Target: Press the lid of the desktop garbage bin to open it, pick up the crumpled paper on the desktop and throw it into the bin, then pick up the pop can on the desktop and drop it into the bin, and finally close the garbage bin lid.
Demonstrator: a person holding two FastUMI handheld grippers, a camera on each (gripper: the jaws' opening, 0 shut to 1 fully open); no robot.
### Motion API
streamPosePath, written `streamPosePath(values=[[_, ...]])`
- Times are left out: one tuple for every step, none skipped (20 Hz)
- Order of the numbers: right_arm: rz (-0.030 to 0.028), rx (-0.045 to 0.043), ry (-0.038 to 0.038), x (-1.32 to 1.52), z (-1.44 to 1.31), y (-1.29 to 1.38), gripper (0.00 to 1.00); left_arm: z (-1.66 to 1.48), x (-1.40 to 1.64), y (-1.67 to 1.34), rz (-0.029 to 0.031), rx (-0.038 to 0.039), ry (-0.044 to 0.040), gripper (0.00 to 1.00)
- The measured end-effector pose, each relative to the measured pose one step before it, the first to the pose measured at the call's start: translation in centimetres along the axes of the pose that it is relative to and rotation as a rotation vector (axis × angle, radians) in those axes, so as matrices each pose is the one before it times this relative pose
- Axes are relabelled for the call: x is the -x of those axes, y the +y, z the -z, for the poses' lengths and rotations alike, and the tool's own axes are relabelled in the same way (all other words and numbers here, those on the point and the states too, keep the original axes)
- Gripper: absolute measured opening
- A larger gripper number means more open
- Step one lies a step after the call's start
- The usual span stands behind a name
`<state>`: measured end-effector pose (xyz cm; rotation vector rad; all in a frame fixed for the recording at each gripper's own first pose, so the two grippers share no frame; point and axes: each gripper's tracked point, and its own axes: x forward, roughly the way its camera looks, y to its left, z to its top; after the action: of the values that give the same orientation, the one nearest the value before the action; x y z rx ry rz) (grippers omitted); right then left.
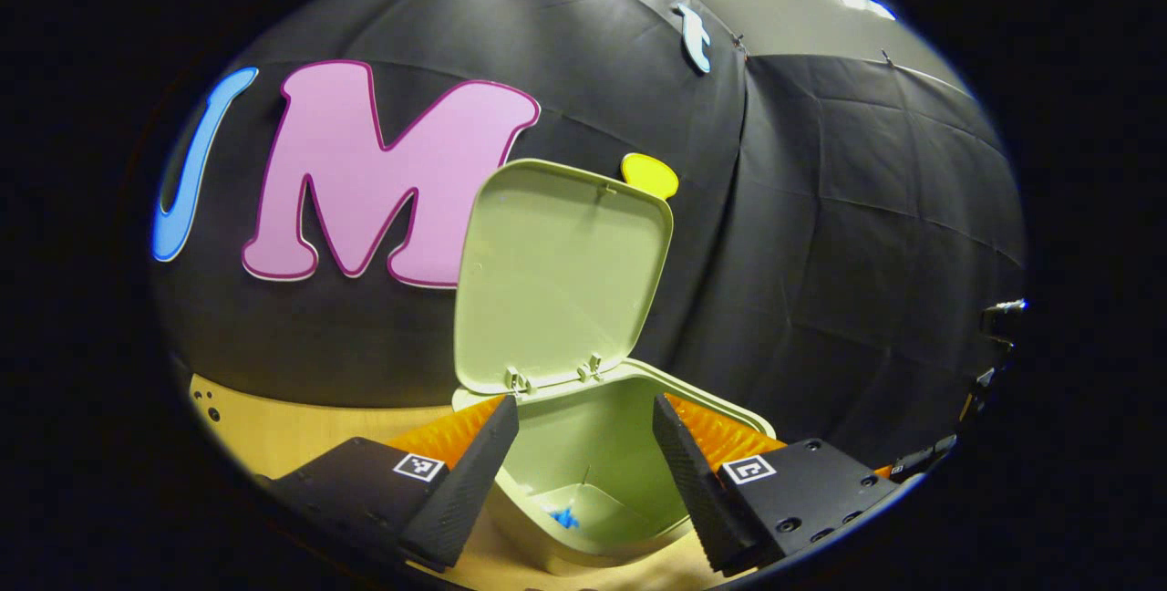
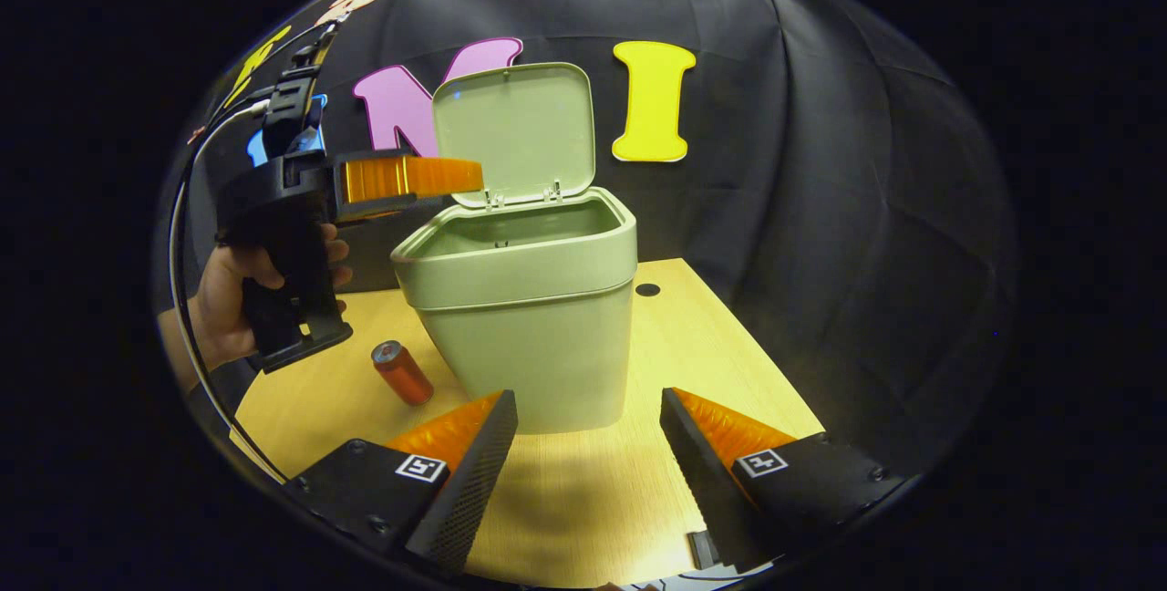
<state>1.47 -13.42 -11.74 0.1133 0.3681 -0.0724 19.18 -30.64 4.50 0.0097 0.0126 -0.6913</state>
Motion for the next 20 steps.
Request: streamPosePath(values=[[-0.00948, 0.00375, 0.00166, -0.171, -0.046, 0.341, 0.99, -0.28, 0.415, 0.627, -0.02319, -0.01044, -0.00756, 0.96], [-0.01055, 0.00605, 0.00121, -0.082, 0.049, 0.388, 0.99, -0.093, 0.523, 0.775, -0.0221, -0.0097, -0.00605, 0.96], [-0.01114, 0.00594, 0.00127, -0.114, -0.035, 0.495, 0.99, -0.191, 0.596, 0.567, -0.01565, -0.00472, -0.00469, 0.96], [-0.01362, 0.00579, 0.00168, -0.2, 0.037, 0.493, 0.99, -0.124, 0.717, 0.744, -0.02107, -0.00243, -0.0073, 0.96], [-0.01372, 0.00584, 0.0006, -0.087, -0.035, 0.558, 0.99, -0.176, 0.901, 0.887, -0.021, -0.00116, -0.01047, 0.96], [-0.01387, 0.00881, 0.00085, -0.086, 0.067, 0.526, 0.99, 0.163, 0.923, 1.102, -0.0266, -0.00071, -0.005, 0.96], [-0.01091, 0.01583, 0.00304, -0.055, 0.183, 0.551, 0.99, 0.256, 1.042, 1.394, -0.03586, 0.00021, 0.00337, 0.96], [-0.00926, 0.01694, 0.00366, -0.097, 0.403, 0.499, 0.99, 0.392, 0.938, 1.67, -0.04403, 0.00192, 0.00713, 0.96], [-0.01518, 0.0122, 0.00485, -0.07, 0.328, 0.627, 0.99, 0.591, 1.065, 1.641, -0.04064, 0.00366, 0.00623, 0.96], [-0.01907, 0.00781, 0.00874, -0.156, 0.449, 0.762, 0.99, 1.055, 1.297, 1.657, -0.0411, 0.00584, 0.0142, 0.96], [-0.01949, 0.00669, 0.00822, -0.262, 0.352, 0.919, 0.99, 0.99, 1.096, 1.759, -0.04262, 0.00842, 0.01948, 0.96], [-0.01967, 0.00851, 0.00665, -0.215, 0.399, 0.752, 0.99, 0.985, 1.393, 1.873, -0.04094, 0.00842, 0.02277, 0.96], [-0.02024, 0.00959, 0.00912, -0.28, 0.491, 0.899, 0.99, 1.087, 1.336, 1.751, -0.03796, 0.00464, 0.02463, 0.96], [-0.02173, 0.00994, 0.01613, -0.395, 0.479, 0.91, 0.99, 1.348, 1.279, 1.81, -0.03993, -0.00233, 0.02556, 0.96], [-0.02493, 0.00675, 0.0156, -0.508, 0.563, 0.974, 0.99, 1.095, 1.302, 1.635, -0.03475, -0.00276, 0.02155, 0.96], [-0.02594, 0.00731, 0.0116, -0.472, 0.563, 1.157, 0.99, 1.004, 1.243, 1.513, -0.02948, 0.0015, 0.01784, 0.96], [-0.02154, 0.0124, 0.01182, -0.614, 0.36, 0.948, 0.99, 0.986, 1.133, 1.325, -0.02801, 0.00829, 0.01689, 0.96], [-0.02106, 0.01404, 0.00954, -0.604, 0.278, 0.867, 0.99, 0.87, 1.136, 1.134, -0.02782, 0.01332, 0.01751, 0.96], [-0.02368, 0.01264, 0.00668, -0.737, 0.307, 1.053, 0.99, 0.906, 1.005, 1.157, -0.02531, 0.01551, 0.01667, 0.96], [-0.02141, 0.01003, 0.00402, -0.784, 0.109, 0.93, 0.99, 1.022, 1.101, 1.228, -0.02658, 0.0143, 0.01521, 0.96]])
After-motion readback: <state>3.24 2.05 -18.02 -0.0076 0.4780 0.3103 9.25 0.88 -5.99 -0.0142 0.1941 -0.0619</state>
